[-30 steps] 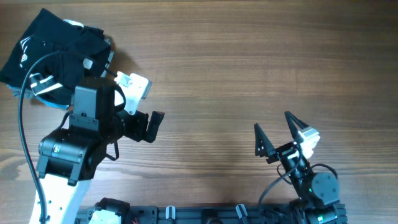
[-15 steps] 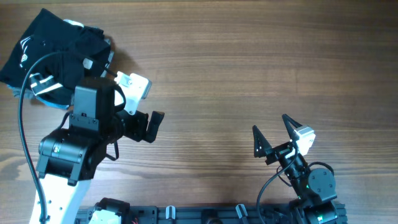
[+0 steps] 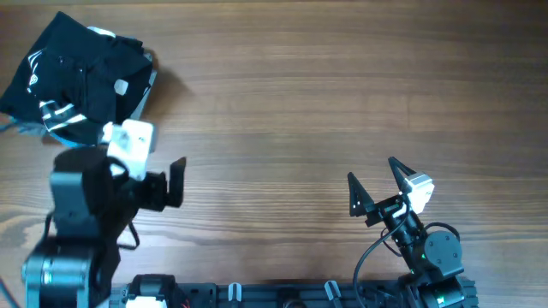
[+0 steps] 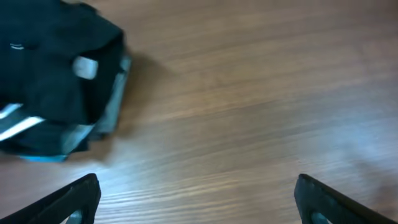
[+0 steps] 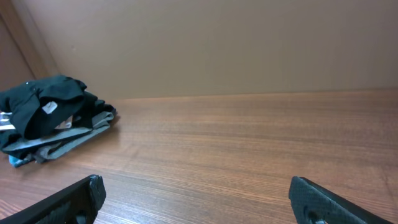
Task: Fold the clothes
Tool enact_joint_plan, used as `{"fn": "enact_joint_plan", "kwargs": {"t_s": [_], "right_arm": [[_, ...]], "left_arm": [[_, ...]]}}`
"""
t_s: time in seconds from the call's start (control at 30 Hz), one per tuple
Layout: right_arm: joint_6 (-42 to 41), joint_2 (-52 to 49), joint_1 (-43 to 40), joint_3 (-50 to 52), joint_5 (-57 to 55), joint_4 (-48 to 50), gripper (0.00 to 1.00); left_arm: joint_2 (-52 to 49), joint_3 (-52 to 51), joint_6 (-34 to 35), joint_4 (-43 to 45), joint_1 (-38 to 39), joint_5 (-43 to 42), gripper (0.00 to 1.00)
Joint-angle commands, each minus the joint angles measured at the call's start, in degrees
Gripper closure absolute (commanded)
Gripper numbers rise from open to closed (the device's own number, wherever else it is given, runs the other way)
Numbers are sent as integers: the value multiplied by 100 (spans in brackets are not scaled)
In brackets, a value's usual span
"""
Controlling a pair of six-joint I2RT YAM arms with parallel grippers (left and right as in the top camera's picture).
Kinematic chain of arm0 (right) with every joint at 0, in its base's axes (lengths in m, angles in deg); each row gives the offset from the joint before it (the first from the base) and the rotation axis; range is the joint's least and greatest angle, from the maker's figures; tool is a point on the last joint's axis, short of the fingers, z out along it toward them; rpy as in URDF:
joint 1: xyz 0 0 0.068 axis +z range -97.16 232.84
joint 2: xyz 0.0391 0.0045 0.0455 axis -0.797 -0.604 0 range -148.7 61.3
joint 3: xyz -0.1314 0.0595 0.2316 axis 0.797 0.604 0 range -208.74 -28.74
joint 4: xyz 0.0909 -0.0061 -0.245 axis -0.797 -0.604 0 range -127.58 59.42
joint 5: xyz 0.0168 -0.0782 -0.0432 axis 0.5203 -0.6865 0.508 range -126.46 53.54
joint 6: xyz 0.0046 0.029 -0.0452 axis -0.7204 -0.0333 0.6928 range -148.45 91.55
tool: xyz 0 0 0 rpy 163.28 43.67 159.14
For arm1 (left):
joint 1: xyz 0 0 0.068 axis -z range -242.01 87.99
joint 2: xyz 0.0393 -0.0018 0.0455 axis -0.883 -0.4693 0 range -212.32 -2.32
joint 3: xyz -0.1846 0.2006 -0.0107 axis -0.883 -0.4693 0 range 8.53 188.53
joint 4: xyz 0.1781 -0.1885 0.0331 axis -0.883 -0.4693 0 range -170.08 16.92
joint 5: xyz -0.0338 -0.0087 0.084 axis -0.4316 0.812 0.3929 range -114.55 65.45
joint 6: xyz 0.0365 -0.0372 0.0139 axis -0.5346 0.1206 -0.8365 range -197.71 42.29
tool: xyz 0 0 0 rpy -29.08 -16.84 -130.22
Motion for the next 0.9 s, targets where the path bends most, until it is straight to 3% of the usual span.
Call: {"fn": "enact_joint_plan", "kwargs": {"t_s": [0.0,0.17,0.33,0.67,0.87], "right_arm": [[-33,-28,-20,4,-103,17,0],[-35,-28,-20,4,-103,17,0],[-35,-28,-20,4,-103,17,0],[-35,-28,-20,4,-103,17,0],[-37,-28,-20,4,-103,17,0]], "left_arm": [[876,-688,-24,538,-258,-52,0],[2640,-2479,70,2522,-385,-422,0],[4015,-4352,863,3960,-839,-640,0],[4369,-6113,1121,5901,-866,-748,0],[4369,-6122,1158,5637,-859,-745,0]]}}
